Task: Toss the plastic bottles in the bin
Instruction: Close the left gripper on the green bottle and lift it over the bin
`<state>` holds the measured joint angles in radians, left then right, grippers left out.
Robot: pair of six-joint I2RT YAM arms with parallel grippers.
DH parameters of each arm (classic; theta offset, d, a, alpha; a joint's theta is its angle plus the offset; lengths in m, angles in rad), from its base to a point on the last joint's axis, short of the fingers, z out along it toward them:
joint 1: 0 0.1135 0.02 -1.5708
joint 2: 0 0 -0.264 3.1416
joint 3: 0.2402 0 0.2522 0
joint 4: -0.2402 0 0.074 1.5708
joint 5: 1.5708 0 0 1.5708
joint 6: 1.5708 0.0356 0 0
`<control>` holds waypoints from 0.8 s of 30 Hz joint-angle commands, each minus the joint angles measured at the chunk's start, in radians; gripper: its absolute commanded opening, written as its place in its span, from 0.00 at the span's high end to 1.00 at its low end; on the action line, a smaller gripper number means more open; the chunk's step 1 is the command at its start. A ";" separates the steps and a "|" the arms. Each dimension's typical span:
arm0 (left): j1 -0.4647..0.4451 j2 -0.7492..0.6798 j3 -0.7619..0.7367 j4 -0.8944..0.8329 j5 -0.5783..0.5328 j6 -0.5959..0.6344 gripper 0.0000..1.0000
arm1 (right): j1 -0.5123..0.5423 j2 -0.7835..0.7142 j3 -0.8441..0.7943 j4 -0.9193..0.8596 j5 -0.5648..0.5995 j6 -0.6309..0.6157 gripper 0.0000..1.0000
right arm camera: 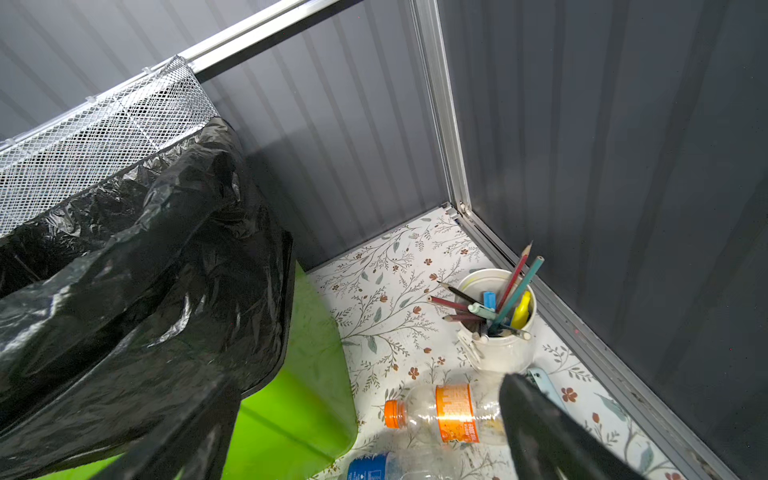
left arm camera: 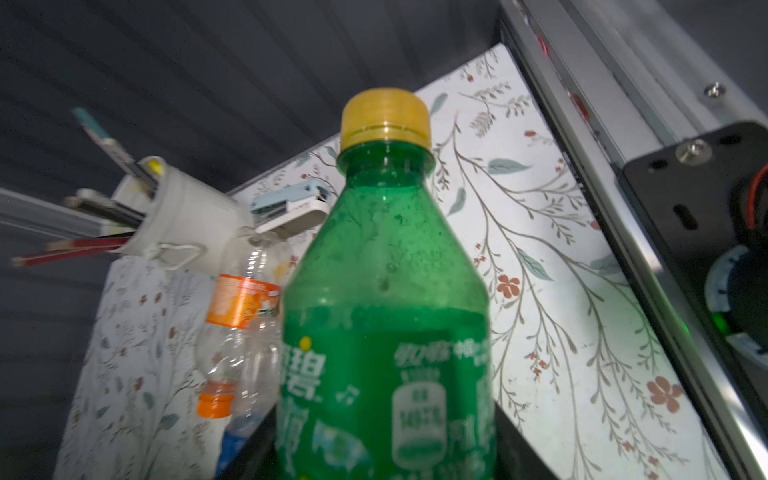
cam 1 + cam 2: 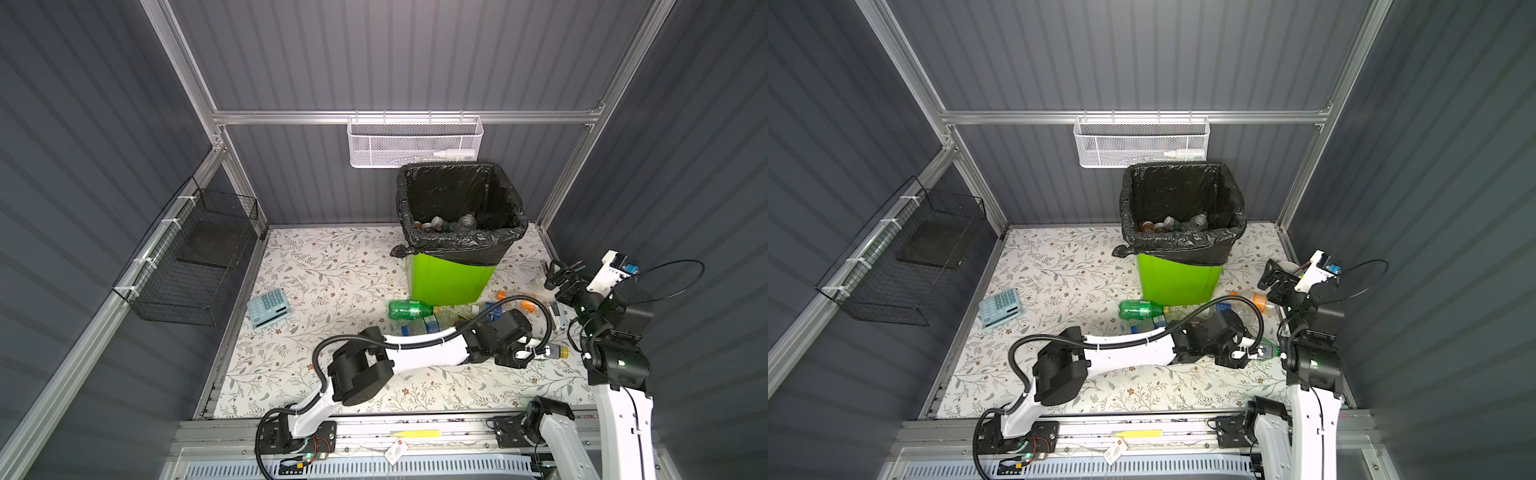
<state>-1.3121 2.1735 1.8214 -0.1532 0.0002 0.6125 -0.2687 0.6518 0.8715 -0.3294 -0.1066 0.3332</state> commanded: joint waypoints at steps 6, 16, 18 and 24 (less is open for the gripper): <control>0.028 -0.292 -0.148 0.086 -0.210 -0.042 0.45 | -0.019 -0.014 0.001 0.042 0.011 0.002 0.01; 0.053 -0.723 -0.250 0.361 -0.491 0.171 0.46 | -0.023 -0.005 -0.020 0.094 -0.015 0.052 0.01; 0.060 -0.789 -0.235 0.402 -0.491 0.209 0.46 | -0.023 -0.004 -0.019 0.099 -0.015 0.053 0.01; 0.073 -0.911 -0.226 0.585 -0.430 0.271 0.47 | -0.023 -0.006 -0.020 0.106 -0.029 0.060 0.01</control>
<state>-1.2419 1.2743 1.5906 0.2970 -0.4473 0.8333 -0.2886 0.6498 0.8581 -0.2512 -0.1154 0.3832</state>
